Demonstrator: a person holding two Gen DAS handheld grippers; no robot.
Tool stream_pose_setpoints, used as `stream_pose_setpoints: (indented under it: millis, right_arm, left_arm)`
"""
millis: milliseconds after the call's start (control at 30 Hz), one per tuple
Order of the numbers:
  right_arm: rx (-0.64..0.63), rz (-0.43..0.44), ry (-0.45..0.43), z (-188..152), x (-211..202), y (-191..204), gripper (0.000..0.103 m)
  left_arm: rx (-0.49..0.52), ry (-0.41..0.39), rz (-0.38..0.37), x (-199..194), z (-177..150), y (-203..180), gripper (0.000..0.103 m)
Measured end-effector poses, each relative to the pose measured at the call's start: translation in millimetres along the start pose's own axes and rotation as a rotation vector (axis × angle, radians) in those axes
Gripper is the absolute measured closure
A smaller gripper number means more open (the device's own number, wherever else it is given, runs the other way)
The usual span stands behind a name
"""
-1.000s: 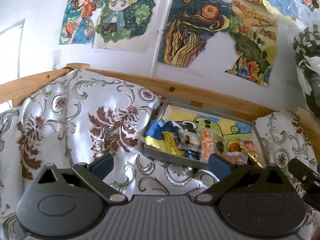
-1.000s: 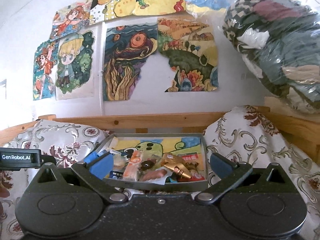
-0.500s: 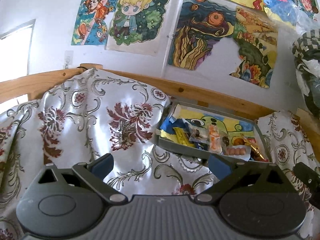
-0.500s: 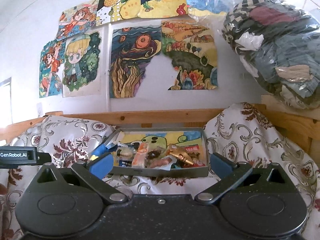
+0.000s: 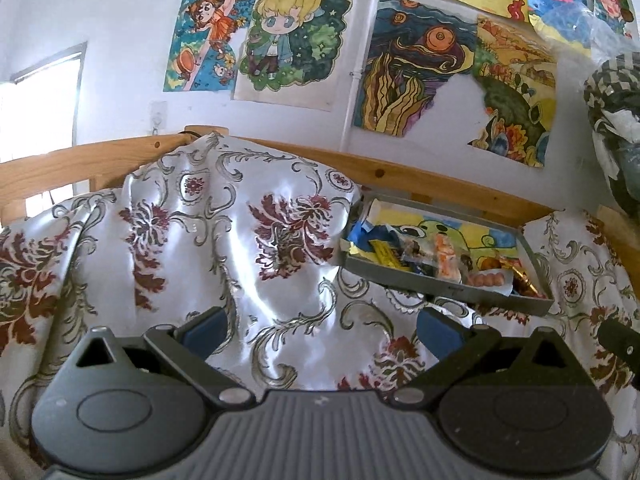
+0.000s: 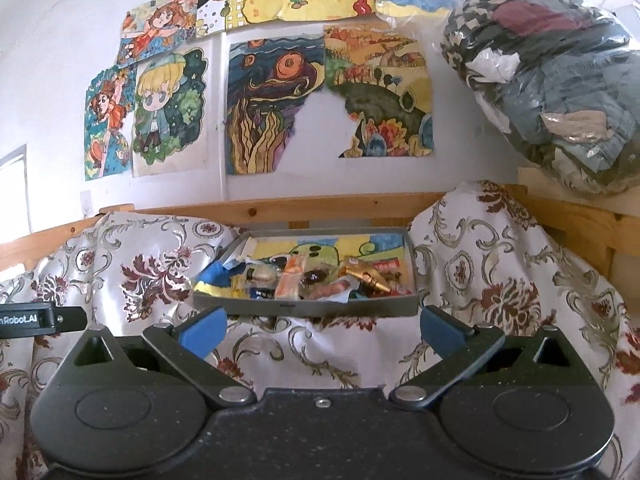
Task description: Organize snacks
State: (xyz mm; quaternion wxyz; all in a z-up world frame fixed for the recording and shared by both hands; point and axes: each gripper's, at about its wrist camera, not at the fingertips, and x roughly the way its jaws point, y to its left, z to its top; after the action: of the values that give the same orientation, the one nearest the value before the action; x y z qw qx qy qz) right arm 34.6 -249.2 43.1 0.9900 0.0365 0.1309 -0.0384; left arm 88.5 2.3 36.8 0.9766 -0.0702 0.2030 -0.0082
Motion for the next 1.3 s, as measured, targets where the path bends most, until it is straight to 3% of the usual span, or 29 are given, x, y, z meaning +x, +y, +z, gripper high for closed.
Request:
stream_pose_setpoints:
  millis: [733, 1300]
  right_arm:
    - [-0.019, 0.023, 0.066, -17.3, -37.5, 17.5, 0.001]
    - [-0.007, 0.029, 0.155, -29.9, -44.0, 23.3, 0.001]
  left_arm:
    - [0.053, 0.021, 0.017, -41.0, -28.9, 9.3, 0.000]
    - [0.088, 0.067, 0.041, -49.5, -40.7, 6.7, 0.000]
